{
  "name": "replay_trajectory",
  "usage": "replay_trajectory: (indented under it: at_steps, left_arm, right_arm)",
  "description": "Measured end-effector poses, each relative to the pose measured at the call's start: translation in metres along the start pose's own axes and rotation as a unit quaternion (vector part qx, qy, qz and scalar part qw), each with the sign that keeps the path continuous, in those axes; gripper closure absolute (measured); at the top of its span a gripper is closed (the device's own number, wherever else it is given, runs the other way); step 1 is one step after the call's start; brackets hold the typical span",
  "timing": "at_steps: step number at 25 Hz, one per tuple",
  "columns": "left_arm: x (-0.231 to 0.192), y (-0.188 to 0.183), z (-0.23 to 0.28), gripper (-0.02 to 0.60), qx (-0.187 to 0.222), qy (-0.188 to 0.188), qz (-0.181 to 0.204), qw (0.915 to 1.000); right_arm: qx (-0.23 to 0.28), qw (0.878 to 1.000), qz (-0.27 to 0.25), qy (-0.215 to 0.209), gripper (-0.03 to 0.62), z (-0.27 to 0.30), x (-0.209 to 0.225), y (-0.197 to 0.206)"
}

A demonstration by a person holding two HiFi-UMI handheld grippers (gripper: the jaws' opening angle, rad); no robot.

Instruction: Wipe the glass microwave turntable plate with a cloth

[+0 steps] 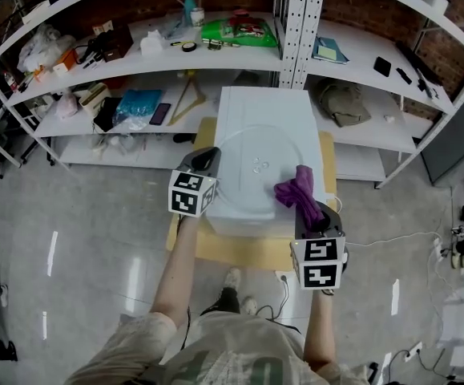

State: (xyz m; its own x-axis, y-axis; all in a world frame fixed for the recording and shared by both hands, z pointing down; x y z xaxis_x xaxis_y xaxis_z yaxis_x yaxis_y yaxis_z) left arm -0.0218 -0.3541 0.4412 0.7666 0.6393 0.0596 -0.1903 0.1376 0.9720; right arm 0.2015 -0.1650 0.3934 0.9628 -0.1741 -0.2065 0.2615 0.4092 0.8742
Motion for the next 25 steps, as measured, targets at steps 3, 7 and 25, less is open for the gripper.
replay_trajectory:
  at_steps: [3,7,25]
  left_arm:
    - [0.000,0.000,0.001,0.580,0.002,0.000,-0.001,1.0000]
    - [0.000,0.002,-0.003,0.580,0.009,-0.004,-0.003,0.9999]
    - [0.044,-0.078,-0.110,0.580,0.213,-0.032,-0.043,0.9757]
  right_arm:
    - [0.005,1.000,-0.008,0.012,0.543,0.003,0.003,-0.006]
    - [0.016,1.000,-0.013,0.018,0.543,0.006,0.004,-0.016]
    - [0.197,0.966,0.166,-0.007,0.543,-0.009,0.010,-0.047]
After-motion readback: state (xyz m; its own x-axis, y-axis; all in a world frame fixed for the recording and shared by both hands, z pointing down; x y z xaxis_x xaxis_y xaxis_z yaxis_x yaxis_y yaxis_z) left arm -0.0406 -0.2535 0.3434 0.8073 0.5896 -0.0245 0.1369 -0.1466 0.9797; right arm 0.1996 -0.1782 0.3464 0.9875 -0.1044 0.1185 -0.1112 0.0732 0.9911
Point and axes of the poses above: the fingertips, and each gripper's own axes: z forward along the fingers, x to its right, y out of its underside, the point moved 8 cm from there along -z, backward along the fingers
